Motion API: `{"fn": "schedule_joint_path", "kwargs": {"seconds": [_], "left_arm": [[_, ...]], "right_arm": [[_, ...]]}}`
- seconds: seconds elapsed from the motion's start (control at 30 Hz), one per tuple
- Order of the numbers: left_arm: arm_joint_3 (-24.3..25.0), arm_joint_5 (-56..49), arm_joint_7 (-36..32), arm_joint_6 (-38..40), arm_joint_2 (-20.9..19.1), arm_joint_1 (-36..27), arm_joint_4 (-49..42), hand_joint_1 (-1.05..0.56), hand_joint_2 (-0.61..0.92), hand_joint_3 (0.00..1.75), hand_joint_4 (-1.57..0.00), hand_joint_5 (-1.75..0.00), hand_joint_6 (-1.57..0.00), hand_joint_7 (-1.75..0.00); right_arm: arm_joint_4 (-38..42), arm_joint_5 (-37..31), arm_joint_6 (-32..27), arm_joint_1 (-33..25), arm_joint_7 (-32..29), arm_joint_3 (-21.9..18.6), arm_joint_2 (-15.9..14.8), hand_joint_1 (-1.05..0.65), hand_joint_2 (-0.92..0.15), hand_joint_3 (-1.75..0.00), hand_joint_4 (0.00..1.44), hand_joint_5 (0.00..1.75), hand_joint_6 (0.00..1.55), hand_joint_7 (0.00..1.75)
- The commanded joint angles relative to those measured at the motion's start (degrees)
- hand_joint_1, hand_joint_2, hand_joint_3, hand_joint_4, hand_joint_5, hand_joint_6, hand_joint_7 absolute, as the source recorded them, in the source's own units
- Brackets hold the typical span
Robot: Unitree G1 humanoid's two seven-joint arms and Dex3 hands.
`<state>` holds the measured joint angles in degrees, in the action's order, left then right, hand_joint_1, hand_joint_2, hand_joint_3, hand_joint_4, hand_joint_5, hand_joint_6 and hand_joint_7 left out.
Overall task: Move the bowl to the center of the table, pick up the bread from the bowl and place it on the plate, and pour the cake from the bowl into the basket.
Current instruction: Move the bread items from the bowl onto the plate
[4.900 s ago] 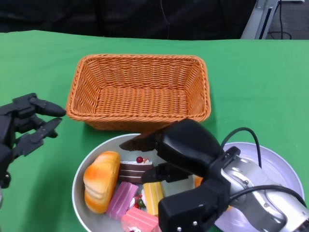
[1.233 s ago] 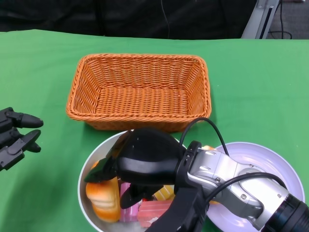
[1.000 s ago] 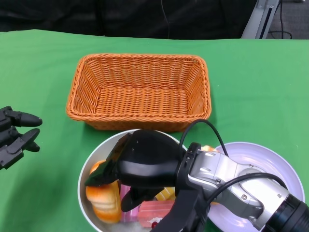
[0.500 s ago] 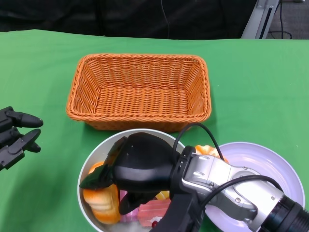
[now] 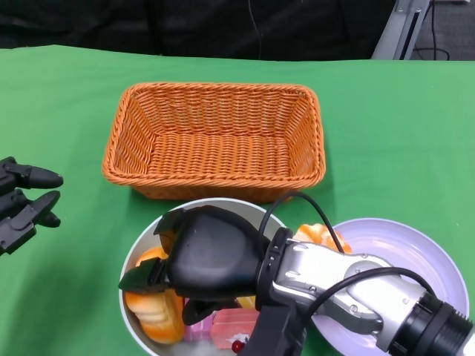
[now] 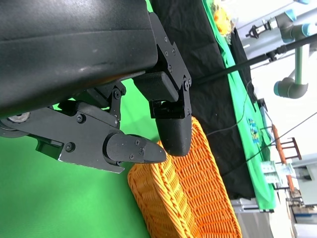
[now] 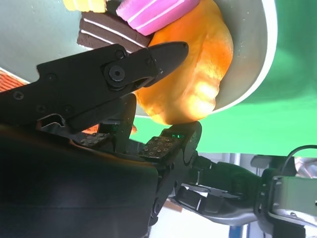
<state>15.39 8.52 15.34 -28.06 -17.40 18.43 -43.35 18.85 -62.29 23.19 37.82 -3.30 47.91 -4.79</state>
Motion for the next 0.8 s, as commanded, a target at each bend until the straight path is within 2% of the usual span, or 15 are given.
{"fn": "schedule_joint_path", "kwargs": {"seconds": [0.03, 0.3, 0.43, 0.53, 0.6, 0.7, 0.8], "left_arm": [[-0.1, -0.3, -0.5, 0.8, -0.8, -1.0, 1.4, -0.21, 0.92, 0.25, -0.75, -1.31, -0.78, -0.97], [-0.5, -2.2, -2.4, -0.2, -1.0, -0.8, 0.6, -0.22, 0.92, 0.23, -0.76, -1.31, -0.79, -0.97], [-0.3, -2.4, -3.0, -0.9, -0.8, -0.7, -0.2, -0.24, 0.92, 0.22, -0.77, -1.30, -0.80, -0.98], [-0.2, -2.3, -3.4, -1.7, -0.5, -0.7, -0.5, -0.24, 0.92, 0.19, -0.79, -1.29, -0.81, -0.97], [-0.4, -2.6, -3.8, -2.1, -0.6, -0.7, -0.7, -0.24, 0.92, 0.20, -0.80, -1.29, -0.81, -0.97], [-0.5, -2.5, -3.8, -2.6, -0.6, -0.8, -0.8, -0.23, 0.92, 0.22, -0.80, -1.29, -0.81, -0.97], [-0.4, -2.2, -3.9, -2.6, -0.4, -0.7, -1.0, -0.23, 0.92, 0.22, -0.80, -1.29, -0.81, -0.97]], "right_arm": [[2.6, -1.0, 0.6, 0.7, -2.0, 0.8, -0.6, -0.45, -0.84, 0.00, 0.51, 0.89, 0.79, 0.01], [8.5, -2.9, 1.3, 2.0, -10.3, 2.6, 0.8, -0.46, -0.86, -0.01, 0.62, 0.99, 0.90, 0.04], [12.4, -4.6, 1.4, 3.9, -15.8, 4.0, 1.3, -0.45, -0.87, 0.00, 0.78, 0.86, 1.00, 0.05], [14.6, -4.1, 2.2, 4.6, -18.0, 4.3, 1.8, -0.43, -0.87, 0.00, 0.84, 0.68, 1.06, 0.03], [15.6, -3.9, 2.4, 4.9, -19.1, 4.5, 2.0, -0.42, -0.86, 0.00, 0.83, 0.78, 1.10, 0.02], [16.2, -3.7, 2.4, 5.2, -19.4, 4.8, 2.2, -0.42, -0.84, 0.00, 0.73, 1.07, 1.14, 0.01], [15.9, -2.8, 2.5, 5.2, -19.3, 4.4, 2.2, -0.42, -0.82, 0.00, 0.73, 1.08, 1.16, 0.01]]}}
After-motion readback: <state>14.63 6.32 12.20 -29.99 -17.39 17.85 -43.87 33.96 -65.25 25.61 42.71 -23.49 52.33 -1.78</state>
